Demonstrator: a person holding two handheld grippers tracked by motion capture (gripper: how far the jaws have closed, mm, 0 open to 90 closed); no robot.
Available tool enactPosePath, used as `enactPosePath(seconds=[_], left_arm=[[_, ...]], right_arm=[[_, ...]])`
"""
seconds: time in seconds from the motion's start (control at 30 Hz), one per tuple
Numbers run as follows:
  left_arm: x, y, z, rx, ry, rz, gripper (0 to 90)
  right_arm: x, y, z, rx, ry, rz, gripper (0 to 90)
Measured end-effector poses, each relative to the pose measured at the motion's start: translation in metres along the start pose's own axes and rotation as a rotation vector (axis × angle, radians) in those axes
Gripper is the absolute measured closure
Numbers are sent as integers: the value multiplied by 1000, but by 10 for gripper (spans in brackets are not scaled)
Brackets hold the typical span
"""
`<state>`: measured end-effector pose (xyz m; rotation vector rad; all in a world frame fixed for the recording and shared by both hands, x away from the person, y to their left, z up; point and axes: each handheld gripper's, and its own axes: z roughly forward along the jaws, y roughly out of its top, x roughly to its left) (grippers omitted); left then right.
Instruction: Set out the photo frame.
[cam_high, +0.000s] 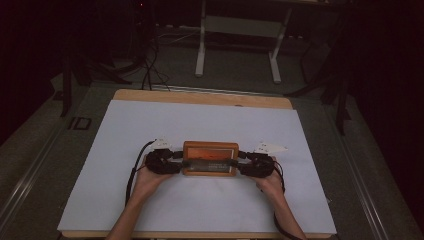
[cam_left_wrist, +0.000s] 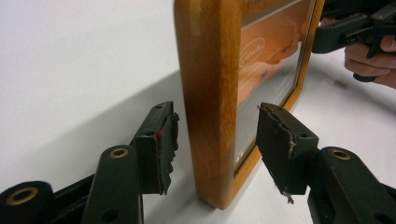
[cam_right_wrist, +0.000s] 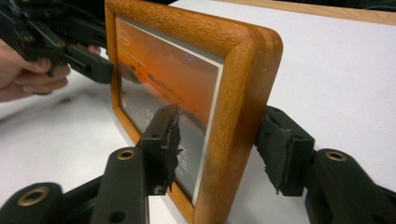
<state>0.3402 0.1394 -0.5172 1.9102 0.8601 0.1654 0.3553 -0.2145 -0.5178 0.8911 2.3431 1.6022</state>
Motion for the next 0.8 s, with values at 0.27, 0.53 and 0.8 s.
enactPosePath(seconds=[0.27, 0.53, 0.8], left_arm=[[2, 4, -16, -26, 13, 4, 470], [6, 1, -27, -7, 91, 12, 471], [14, -6, -26, 100, 248, 67, 445]], right_arm=[[-2, 3, -16, -16, -29, -1, 442], [-8, 1, -33, 13, -89, -13, 429], [-17, -6, -38, 109, -184, -28, 403]])
